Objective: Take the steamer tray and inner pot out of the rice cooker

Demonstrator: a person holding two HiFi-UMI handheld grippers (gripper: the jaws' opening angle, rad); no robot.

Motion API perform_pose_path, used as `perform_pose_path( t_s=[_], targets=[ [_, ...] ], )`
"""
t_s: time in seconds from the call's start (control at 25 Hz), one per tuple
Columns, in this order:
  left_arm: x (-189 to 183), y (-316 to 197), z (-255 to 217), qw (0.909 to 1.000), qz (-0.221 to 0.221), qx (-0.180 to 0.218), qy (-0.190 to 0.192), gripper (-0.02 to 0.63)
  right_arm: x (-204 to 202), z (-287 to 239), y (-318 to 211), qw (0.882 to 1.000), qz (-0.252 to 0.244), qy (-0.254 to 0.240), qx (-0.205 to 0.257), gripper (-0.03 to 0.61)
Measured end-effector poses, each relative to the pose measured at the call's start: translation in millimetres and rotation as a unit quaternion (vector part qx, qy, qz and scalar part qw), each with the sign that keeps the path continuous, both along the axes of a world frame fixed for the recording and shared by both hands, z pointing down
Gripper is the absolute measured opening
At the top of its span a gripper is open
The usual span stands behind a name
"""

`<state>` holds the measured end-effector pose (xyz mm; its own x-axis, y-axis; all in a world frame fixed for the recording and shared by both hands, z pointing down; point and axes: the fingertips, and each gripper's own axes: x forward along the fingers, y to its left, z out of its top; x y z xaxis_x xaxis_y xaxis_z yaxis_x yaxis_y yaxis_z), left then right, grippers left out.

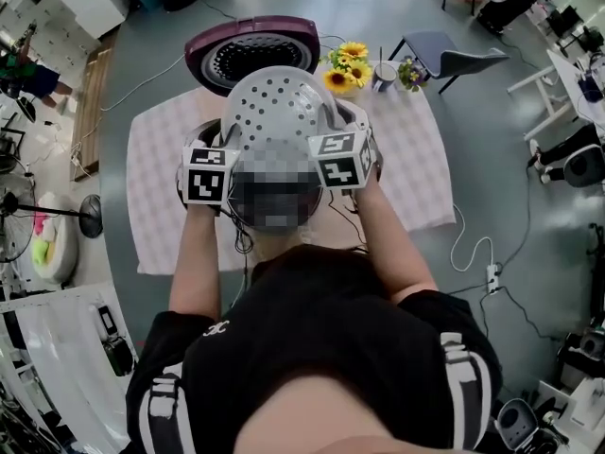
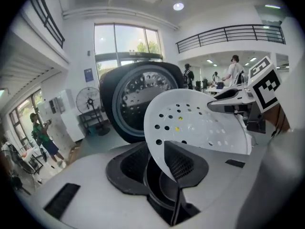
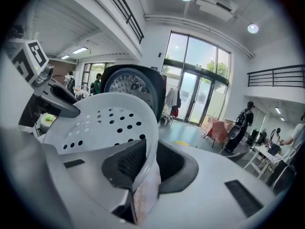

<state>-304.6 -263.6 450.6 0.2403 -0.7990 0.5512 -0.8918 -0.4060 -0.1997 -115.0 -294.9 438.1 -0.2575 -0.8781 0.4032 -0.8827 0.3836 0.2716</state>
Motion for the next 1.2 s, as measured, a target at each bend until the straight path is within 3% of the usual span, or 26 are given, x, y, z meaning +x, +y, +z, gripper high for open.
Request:
perform_pose_path(
  t_s=[0.12, 0.24, 0.48, 0.68, 0.88, 1.2],
  targets=[
    [14, 0, -13, 0.9996, 0.008, 0.019, 0.020, 0.100, 15, -18, 7, 0.999, 0.017, -0.026, 0.017, 0.059],
    [28, 0, -20, 0.9969, 0.014, 0.022, 0.074, 0.086, 30, -28, 14, 0.997, 0.039, -0.059, 0.026, 0.046],
    [58, -3, -17, 0.9877, 0.041, -0.001, 0.151, 0.066, 63, -27, 25, 0.990, 0.080, -0.115, 0.017, 0.028],
    [94, -3, -10, 0.9735, 0.077, -0.034, 0.213, 0.054, 101, -19, 33, 0.983, 0.117, -0.142, -0.002, 0.023],
    [149, -10, 7, 0.9677, 0.095, -0.061, 0.225, 0.051, 157, -4, 38, 0.980, 0.139, -0.145, -0.008, 0.021],
    [242, -20, 24, 0.9671, 0.072, -0.085, 0.229, 0.044, 251, 16, 26, 0.979, 0.133, -0.155, -0.024, 0.021]
  ],
)
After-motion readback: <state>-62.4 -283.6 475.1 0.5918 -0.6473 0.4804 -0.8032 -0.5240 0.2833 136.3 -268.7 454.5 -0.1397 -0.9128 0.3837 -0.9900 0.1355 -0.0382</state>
